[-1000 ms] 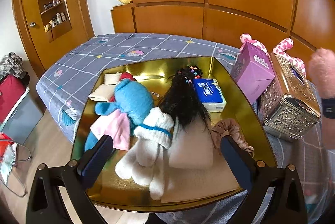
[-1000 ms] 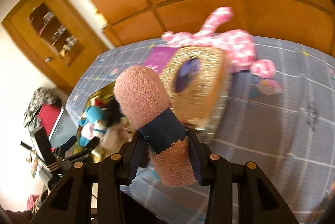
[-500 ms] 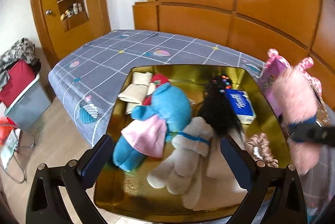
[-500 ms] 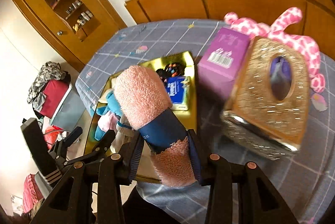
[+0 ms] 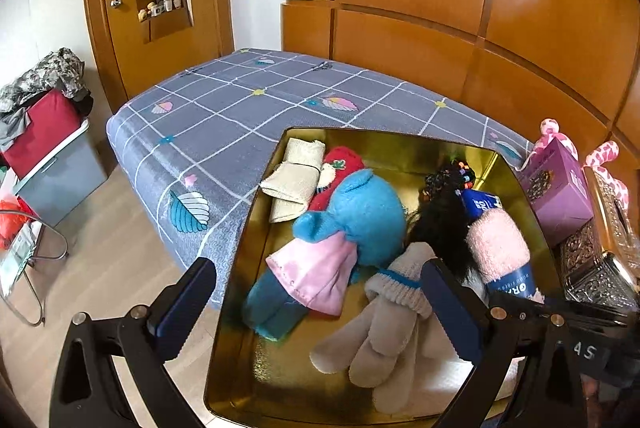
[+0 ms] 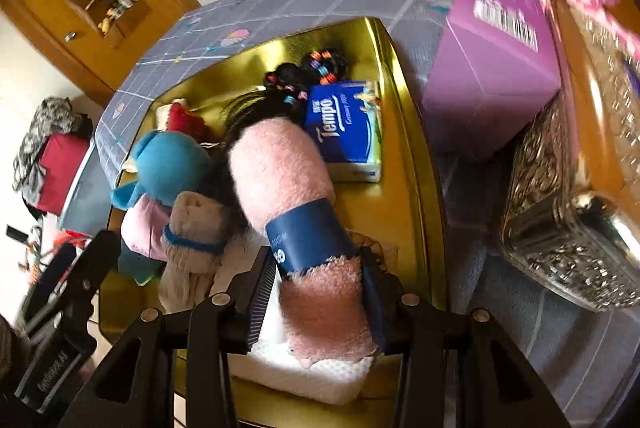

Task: Organize soft objects

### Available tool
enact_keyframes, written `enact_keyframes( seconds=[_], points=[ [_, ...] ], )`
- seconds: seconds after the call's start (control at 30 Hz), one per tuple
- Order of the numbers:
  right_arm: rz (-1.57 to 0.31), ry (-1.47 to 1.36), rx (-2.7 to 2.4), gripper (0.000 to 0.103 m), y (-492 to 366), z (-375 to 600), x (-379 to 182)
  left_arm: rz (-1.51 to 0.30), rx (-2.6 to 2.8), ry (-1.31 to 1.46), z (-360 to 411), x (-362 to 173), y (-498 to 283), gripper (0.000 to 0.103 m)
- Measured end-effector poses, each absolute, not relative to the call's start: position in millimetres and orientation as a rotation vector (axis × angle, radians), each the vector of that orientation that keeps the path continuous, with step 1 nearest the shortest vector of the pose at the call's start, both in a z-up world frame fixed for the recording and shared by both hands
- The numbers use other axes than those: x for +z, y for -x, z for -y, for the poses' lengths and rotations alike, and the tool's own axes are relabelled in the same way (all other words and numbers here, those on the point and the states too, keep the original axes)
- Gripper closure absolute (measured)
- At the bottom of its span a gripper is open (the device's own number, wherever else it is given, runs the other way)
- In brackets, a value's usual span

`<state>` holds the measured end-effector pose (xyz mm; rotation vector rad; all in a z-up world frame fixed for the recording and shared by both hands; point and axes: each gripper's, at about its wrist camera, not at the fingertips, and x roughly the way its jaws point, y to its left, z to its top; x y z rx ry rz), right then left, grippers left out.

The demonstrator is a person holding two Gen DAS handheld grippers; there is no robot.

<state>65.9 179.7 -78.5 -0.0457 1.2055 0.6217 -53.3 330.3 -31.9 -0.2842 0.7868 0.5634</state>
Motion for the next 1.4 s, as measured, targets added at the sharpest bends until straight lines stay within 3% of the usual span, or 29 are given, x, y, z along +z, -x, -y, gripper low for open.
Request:
enact_keyframes(
  seconds=[0.33, 1.4],
  points=[
    [-1.121, 0.108, 0.625, 0.051, -50.5, -170.1, -69.7, -0.764, 0.547, 0.266, -320.0, -24.7, 54.8, 0.000],
    [-0.748, 0.148, 0.325, 0.051, 0.8, -73.7, -26.6, -0.714, 0.383, 0.146, -238.9, -10.0, 57.8, 0.000]
  ],
)
